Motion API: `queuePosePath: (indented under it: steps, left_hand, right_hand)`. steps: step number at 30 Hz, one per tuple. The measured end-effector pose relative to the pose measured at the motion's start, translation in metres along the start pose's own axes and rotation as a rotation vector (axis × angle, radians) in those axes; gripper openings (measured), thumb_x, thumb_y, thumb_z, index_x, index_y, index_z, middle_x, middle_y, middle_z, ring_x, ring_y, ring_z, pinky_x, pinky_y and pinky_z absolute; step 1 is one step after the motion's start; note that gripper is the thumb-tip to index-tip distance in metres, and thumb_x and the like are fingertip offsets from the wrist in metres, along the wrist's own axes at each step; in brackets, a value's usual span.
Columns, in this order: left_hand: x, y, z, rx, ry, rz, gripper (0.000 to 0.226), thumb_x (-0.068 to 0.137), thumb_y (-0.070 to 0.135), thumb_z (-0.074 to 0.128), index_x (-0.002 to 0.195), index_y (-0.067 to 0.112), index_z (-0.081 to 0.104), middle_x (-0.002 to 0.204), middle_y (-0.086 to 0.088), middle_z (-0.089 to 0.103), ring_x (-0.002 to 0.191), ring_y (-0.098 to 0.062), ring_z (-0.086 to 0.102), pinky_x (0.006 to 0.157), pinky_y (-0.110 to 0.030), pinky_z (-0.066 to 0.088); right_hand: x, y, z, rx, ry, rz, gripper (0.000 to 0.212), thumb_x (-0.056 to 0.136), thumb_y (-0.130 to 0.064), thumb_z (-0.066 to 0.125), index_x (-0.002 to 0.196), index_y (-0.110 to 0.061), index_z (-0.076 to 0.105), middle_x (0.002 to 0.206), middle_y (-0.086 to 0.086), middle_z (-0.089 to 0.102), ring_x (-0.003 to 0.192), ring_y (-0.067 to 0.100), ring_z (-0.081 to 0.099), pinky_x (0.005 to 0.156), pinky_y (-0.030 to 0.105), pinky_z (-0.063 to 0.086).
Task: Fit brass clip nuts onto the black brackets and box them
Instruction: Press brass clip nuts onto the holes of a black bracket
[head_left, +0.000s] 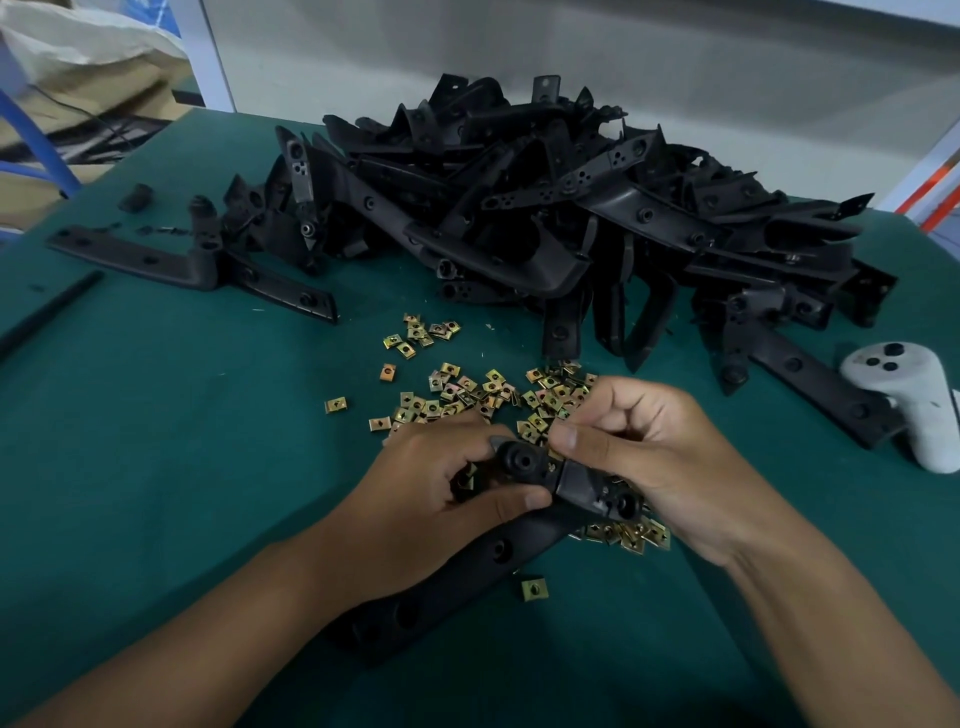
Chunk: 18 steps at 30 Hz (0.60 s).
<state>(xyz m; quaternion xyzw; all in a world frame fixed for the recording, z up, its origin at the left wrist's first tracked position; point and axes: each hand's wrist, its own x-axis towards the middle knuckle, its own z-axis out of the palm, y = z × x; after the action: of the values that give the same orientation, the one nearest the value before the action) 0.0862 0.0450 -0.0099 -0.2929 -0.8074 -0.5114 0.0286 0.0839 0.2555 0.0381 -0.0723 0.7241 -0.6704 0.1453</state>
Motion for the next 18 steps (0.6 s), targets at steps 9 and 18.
queuePosePath:
  steps: [9, 18]
  left_hand:
    - [0.0, -0.001, 0.001, -0.019, 0.013, -0.027, 0.017, 0.089, 0.052, 0.062, 0.088, 0.035, 0.065, 0.079, 0.011, 0.059, 0.075, -0.003, 0.058, 0.066, -0.015, 0.041]
    - [0.0, -0.001, 0.001, -0.03, 0.054, -0.05, 0.014, 0.088, 0.052, 0.062, 0.092, 0.039, 0.066, 0.085, 0.013, 0.06, 0.074, -0.001, 0.057, 0.065, -0.011, 0.039]
  right_hand:
    - [-0.002, 0.002, 0.006, -0.061, 0.085, -0.095, 0.018, 0.074, -0.04, 0.081, 0.073, -0.024, 0.072, 0.066, 0.0, 0.067, 0.06, 0.011, 0.062, 0.056, 0.021, 0.05]
    - [-0.002, 0.013, 0.021, -0.039, 0.207, -0.172, 0.018, 0.08, -0.037, 0.082, 0.071, -0.027, 0.07, 0.063, -0.005, 0.066, 0.062, 0.01, 0.06, 0.058, 0.019, 0.048]
